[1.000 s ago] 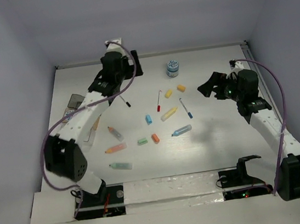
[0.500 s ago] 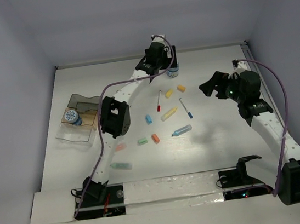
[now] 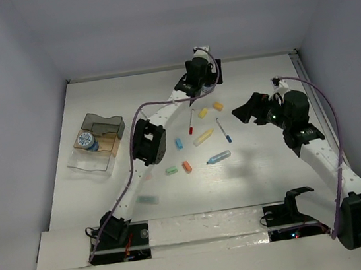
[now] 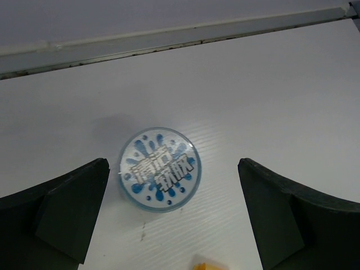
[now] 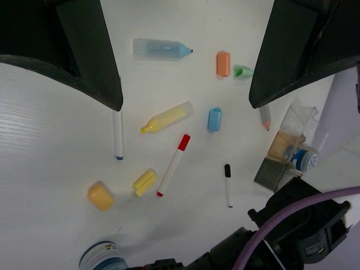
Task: Sort the stationery into containers
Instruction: Move the stationery to the center of the board.
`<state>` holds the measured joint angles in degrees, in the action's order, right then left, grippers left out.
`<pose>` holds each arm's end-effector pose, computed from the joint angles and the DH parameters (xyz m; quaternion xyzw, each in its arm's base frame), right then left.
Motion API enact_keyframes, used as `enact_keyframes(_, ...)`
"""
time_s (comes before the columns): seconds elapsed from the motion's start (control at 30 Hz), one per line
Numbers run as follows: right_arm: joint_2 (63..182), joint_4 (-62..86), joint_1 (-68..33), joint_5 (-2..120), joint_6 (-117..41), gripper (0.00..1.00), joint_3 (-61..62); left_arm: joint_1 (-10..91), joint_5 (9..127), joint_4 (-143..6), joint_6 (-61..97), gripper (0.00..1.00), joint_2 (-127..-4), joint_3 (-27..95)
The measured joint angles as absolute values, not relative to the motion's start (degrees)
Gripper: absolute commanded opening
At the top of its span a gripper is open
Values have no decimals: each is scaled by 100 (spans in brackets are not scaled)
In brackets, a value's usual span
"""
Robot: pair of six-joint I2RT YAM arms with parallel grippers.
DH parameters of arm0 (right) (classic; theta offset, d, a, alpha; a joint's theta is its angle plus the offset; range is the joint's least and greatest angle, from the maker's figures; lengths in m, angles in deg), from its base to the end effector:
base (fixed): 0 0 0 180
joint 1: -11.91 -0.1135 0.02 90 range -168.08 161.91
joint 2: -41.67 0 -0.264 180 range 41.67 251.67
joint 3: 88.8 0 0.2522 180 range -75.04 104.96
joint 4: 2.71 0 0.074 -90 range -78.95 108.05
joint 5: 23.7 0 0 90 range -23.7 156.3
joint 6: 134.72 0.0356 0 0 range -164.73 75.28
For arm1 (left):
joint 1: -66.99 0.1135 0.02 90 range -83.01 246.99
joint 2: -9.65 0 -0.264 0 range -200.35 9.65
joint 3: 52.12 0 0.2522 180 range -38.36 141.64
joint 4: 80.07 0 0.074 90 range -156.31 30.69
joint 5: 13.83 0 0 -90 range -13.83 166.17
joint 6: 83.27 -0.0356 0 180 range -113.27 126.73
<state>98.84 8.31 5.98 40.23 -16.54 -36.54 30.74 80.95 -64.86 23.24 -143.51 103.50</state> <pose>0.2272 0.0393 0.2847 0.0168 0.7893 0.3442 0.5082 0.4972 -0.3609 0.2194 0.1082 0.7735 -0.2479 0.5732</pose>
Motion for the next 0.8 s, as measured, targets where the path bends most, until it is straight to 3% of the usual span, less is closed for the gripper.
enact_keyframes(0.8, 9679, 774, 467, 3803, -1641, 100, -3647, 2926, 8512, -6077, 2339, 99, -14561, 10645)
